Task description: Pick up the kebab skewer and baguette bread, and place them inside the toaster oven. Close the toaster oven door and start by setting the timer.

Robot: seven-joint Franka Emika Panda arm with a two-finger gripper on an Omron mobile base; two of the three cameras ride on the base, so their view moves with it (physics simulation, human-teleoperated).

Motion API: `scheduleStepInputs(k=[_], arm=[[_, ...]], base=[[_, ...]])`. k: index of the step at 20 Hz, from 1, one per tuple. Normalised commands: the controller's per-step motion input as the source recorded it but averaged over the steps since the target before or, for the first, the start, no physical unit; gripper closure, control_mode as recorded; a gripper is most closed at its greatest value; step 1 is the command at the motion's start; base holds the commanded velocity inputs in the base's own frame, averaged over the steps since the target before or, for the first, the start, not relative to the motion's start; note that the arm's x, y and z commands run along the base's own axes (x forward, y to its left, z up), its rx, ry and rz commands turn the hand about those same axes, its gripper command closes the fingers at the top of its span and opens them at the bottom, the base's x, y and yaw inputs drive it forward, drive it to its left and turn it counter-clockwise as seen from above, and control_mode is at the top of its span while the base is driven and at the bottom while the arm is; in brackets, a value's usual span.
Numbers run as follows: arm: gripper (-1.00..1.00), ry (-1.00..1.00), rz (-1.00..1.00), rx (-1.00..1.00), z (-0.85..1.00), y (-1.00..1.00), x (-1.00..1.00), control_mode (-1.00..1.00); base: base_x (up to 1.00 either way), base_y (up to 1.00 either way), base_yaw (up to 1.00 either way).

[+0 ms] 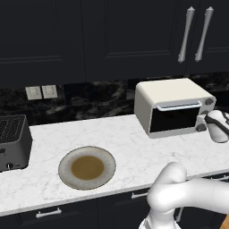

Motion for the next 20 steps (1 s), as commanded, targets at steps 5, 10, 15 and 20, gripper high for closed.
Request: scheduleStepInputs(k=[5,10,15,20], arm=[[-1.0,0.0,0.0,0.0,-0.03,0.0,0.0,-1.0],[-1.0,0.0,0.0,0.0,-0.04,0.0,0.0,-1.0],[-1.0,0.0,0.0,0.0,-0.01,0.0,0.0,-1.0],[-1.0,0.0,0.0,0.0,0.0,0.0,0.0,-1.0]], base=[[0.0,0.0,0.0],[0.0,0.0,0.0],[0.0,0.0,0.0],[0.0,0.0,0.0]])
